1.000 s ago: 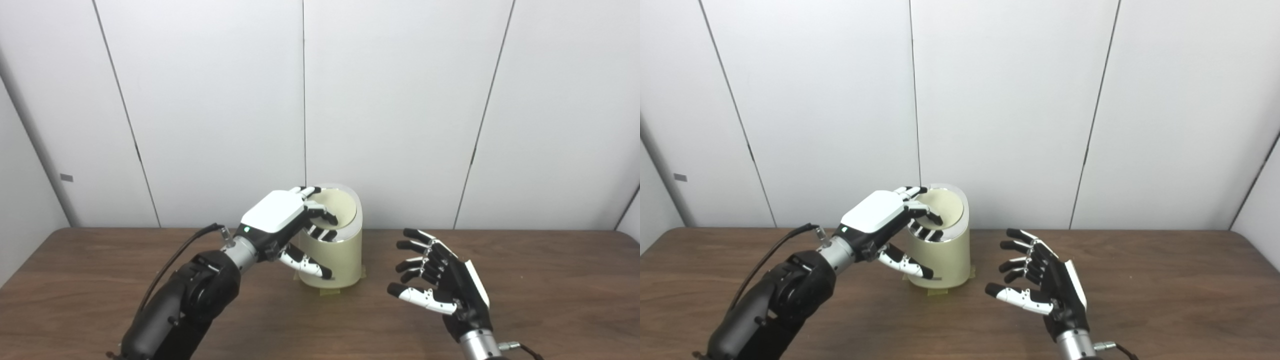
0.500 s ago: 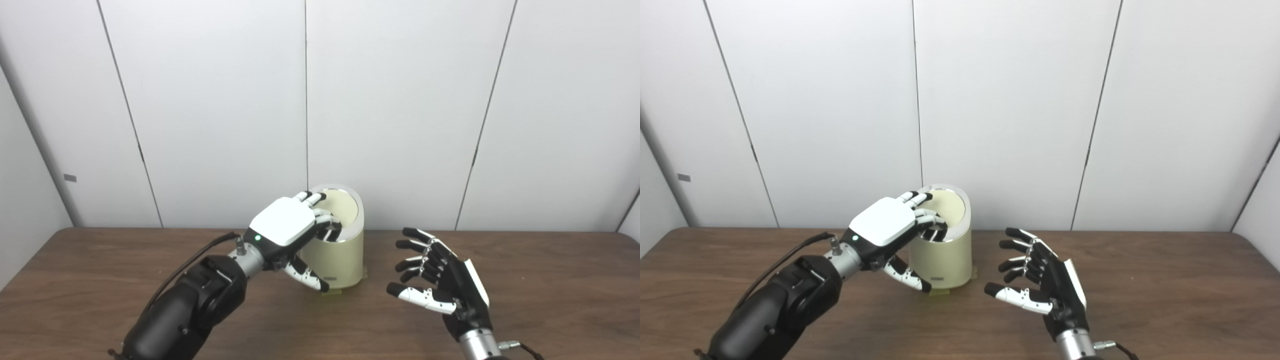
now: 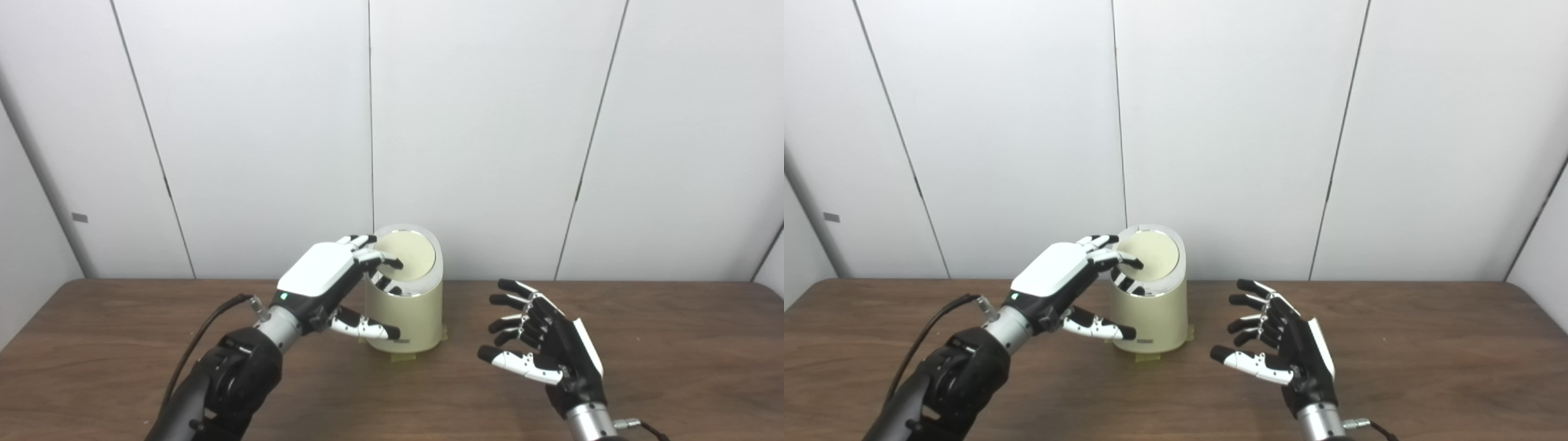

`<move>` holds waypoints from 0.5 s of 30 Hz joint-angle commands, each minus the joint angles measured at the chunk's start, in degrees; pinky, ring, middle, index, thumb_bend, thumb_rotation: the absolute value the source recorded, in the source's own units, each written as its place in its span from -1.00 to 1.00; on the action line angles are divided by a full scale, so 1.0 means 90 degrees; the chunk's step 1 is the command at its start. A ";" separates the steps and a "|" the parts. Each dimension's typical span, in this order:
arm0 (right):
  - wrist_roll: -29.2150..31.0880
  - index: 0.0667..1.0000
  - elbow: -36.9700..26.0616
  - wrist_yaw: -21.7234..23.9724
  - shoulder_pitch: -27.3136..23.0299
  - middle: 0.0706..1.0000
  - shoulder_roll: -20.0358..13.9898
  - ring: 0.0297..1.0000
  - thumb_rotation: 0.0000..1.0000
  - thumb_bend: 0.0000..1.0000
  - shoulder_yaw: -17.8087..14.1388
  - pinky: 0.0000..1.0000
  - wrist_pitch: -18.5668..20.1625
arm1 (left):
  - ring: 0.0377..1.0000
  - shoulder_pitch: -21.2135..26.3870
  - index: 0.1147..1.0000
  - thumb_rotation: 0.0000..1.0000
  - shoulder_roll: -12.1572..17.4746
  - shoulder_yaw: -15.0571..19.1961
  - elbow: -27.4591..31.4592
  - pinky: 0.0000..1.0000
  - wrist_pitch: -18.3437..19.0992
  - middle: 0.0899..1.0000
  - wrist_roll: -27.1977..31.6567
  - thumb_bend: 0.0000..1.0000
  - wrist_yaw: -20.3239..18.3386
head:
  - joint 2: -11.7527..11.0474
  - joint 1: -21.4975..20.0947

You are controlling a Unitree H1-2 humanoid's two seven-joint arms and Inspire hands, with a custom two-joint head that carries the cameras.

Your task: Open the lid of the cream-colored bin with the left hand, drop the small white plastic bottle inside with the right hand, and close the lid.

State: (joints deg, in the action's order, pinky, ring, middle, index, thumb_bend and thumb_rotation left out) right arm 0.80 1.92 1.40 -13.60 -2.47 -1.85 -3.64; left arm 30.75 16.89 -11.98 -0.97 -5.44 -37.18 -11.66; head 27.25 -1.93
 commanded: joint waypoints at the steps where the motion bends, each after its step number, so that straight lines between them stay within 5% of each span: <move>1: 0.0060 0.47 -0.0225 -0.0027 -0.0249 0.36 0.0001 0.02 -0.72 0.64 -0.0035 -0.16 -0.0091 | 0.73 0.0164 0.56 -0.39 -0.0108 0.0435 0.0362 0.50 -0.0198 0.62 0.0540 0.49 0.0560 | 0.0009 0.0005; 7: 0.0125 0.47 -0.0203 0.0024 -0.0229 0.36 -0.0046 0.03 -0.71 0.63 -0.0050 -0.16 -0.0103 | 0.54 -0.0592 0.54 -0.63 -0.0657 0.1344 0.0695 0.29 -0.0124 0.52 0.2182 0.42 0.0903 | 0.0001 0.0055; 10: 0.0103 0.47 -0.0182 0.0003 -0.0221 0.36 -0.0062 0.02 -0.70 0.64 -0.0058 -0.15 -0.0103 | 0.54 -0.1068 0.58 -0.55 -0.0864 0.1616 0.0932 0.31 0.0356 0.53 0.2877 0.43 0.0810 | 0.0002 0.0074; 15: 0.0131 0.47 -0.0170 0.0025 -0.0200 0.36 -0.0079 0.02 -0.69 0.65 -0.0070 -0.15 -0.0166 | 0.43 -0.1760 0.64 -0.40 -0.1004 0.1880 0.0973 0.22 0.0564 0.53 0.3632 0.47 0.0794 | 0.0019 0.0091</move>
State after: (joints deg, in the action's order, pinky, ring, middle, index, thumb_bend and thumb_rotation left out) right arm 1.14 1.96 1.49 -13.56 -2.94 -2.16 -3.26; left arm 13.22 7.75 4.13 5.76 0.60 -6.35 -5.08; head 27.33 -1.06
